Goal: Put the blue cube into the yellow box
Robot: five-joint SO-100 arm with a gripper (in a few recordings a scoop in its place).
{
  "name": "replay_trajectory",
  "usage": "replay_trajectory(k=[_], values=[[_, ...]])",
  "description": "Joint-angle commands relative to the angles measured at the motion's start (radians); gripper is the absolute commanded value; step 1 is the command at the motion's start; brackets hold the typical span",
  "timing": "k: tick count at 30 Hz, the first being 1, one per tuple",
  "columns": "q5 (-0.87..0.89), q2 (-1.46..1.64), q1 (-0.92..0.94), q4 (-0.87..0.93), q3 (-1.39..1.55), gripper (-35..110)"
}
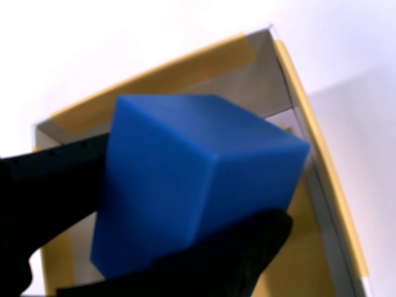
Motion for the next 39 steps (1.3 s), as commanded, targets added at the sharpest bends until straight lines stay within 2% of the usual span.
replay_trajectory(k=[1, 20, 30, 39], values=[[-0.009, 0.069, -0.012, -0.018, -0.034, 16], [-0.037, 0.152, -0.044, -0.081, 0.067, 30], [-0.138, 0.383, -0.081, -0.137, 0.052, 31], [-0.064, 0.733, -0.058, 0.034, 0.225, 21]])
